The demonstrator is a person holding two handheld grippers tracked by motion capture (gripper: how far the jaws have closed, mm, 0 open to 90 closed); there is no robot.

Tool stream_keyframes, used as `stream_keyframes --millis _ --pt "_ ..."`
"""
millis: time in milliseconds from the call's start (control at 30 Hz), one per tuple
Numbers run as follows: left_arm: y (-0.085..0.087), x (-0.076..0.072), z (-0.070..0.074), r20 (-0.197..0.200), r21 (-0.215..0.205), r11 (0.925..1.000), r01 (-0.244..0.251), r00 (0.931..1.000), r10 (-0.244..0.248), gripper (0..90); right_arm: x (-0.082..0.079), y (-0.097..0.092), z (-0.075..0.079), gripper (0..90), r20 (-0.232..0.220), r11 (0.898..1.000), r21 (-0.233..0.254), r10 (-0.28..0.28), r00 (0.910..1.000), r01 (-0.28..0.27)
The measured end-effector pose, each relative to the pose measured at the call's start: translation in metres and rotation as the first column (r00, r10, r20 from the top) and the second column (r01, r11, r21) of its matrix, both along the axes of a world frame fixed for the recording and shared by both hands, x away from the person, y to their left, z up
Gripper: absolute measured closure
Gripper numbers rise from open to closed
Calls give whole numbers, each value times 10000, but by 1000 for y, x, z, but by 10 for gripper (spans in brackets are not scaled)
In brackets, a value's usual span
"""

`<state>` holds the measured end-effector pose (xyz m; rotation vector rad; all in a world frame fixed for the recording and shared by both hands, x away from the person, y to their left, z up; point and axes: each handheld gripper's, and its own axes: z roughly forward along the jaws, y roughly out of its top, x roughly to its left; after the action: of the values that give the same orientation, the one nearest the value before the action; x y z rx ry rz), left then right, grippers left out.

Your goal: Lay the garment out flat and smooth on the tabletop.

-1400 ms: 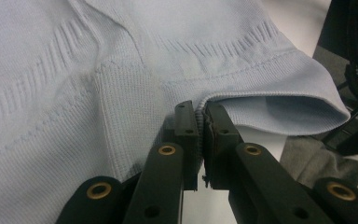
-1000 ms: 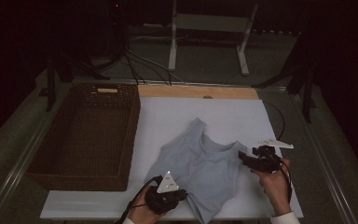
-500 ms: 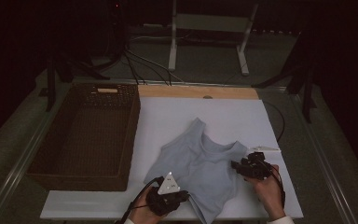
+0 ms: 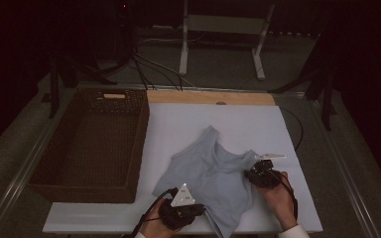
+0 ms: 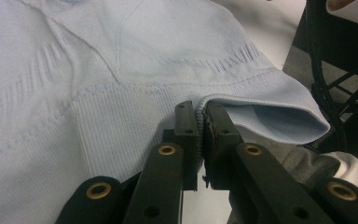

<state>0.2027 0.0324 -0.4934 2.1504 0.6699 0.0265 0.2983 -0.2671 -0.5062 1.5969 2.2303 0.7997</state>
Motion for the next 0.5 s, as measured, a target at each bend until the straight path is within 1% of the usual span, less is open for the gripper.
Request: stream_keyframes --millis 67,167,333,400,433,500 --pt "-2 1 -1 -44 -21 10000 55 10000 -55 856 2 0 1 866 5 9999 -113 -14 10000 14" --pt "-8 2 -1 -101 -76 9999 116 9999 -117 856 5 0 3 874 202 9995 -319 -72 9998 78" --pt "-22 3 0 -118 -145 9993 342 9993 -344 856 13 -6 10 877 567 9988 -330 -351 9978 370" --pt "-28 3 0 -128 -213 9987 457 9989 -460 856 16 -9 13 870 620 9988 -215 -421 9972 435" --pt "-30 3 0 -118 -214 9985 498 9987 -501 856 16 -10 14 852 577 9993 -140 -335 9978 344" --pt "-31 3 1 -131 -269 9985 486 9987 -490 856 15 -11 15 714 468 9997 -36 -242 9986 244"
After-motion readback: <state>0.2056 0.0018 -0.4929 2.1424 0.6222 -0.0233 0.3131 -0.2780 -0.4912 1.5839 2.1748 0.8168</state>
